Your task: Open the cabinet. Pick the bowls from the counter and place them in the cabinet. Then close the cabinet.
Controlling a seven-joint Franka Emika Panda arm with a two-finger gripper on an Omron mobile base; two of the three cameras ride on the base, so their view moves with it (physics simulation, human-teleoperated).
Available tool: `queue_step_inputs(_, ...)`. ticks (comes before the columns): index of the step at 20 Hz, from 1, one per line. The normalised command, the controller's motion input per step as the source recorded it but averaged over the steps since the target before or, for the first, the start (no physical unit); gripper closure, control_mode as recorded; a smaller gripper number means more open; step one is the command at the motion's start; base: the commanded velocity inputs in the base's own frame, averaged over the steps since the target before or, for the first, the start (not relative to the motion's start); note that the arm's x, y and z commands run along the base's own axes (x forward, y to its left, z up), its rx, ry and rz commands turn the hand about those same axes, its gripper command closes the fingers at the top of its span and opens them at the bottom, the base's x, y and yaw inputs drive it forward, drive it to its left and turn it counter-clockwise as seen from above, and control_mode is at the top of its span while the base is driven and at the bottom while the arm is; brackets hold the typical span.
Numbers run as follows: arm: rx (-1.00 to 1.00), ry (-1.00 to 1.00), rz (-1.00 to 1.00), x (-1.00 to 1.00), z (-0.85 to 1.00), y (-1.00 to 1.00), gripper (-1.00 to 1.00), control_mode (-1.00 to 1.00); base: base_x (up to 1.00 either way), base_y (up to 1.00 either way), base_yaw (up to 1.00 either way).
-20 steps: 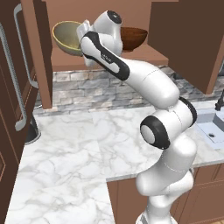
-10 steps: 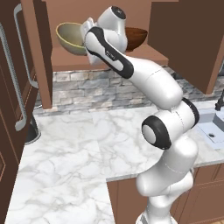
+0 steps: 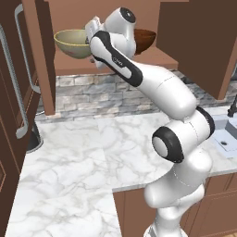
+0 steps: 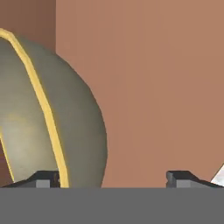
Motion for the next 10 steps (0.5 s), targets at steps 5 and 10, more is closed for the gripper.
queue_step_inputs(5, 0.02, -0.26, 0.0, -0.37, 0.15, 0.0, -1.0, -1.0, 0.0, 0.0, 0.0)
queue_step_inputs(10, 0.04, -0.28, 0.0, -0.24, 0.26, 0.0, -1.0, -1.0, 0.0, 0.0, 0.0)
